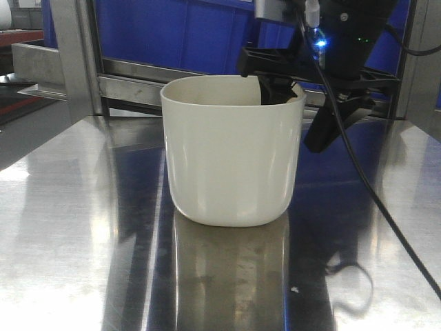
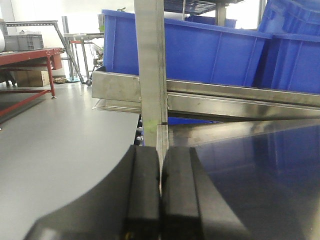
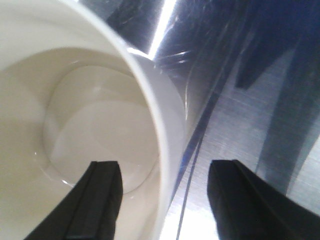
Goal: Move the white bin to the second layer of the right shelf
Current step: 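Close the right gripper on the white bin's rim, then lift the white bin up off the table with the right gripper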
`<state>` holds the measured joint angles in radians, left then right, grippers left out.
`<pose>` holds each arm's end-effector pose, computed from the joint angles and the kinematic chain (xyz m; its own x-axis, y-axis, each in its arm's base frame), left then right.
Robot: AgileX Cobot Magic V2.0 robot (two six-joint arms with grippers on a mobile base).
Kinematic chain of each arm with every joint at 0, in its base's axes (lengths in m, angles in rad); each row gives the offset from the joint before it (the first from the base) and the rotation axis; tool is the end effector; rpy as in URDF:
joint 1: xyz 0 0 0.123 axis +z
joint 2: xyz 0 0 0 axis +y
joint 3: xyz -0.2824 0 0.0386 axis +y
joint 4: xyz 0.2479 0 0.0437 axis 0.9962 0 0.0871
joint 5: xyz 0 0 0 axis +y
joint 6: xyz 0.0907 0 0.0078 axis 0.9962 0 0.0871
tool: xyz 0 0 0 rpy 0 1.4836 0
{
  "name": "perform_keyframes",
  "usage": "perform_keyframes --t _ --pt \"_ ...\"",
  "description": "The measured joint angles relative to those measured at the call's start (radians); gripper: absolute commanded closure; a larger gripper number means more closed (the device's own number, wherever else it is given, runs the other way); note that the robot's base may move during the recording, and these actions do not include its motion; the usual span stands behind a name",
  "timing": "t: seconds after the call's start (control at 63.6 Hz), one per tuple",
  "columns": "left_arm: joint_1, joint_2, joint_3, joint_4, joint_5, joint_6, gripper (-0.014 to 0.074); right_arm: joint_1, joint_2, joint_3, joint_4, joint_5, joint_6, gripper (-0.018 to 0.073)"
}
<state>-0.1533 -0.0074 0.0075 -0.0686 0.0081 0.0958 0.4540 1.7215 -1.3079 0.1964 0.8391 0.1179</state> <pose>0.0553 -0.0086 0.2102 0.0821 0.0148 -0.9965 0.1511 0.9882 0.0272 0.3189 0.1704 0.2543 -0.9172 -0.1752 -0.3577 -0.2679 0.9360 0.2285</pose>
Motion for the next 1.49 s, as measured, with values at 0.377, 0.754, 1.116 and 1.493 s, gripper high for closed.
perform_keyframes --t 0.377,0.754,1.116,1.493 --pt "0.0 0.0 0.0 0.0 0.0 0.0 0.0512 0.0 0.021 -0.003 0.002 0.007 0.0 0.033" --pt "0.0 0.0 0.0 0.0 0.0 0.0 0.0512 0.004 0.0 -0.006 -0.006 -0.045 0.0 0.0503" --pt "0.0 0.0 0.0 0.0 0.0 0.0 0.0512 0.006 -0.175 -0.006 -0.123 -0.123 0.0 0.0503" --pt "0.0 0.0 0.0 0.0 0.0 0.0 0.0512 -0.063 -0.352 -0.002 -0.152 -0.143 0.0 0.0503"
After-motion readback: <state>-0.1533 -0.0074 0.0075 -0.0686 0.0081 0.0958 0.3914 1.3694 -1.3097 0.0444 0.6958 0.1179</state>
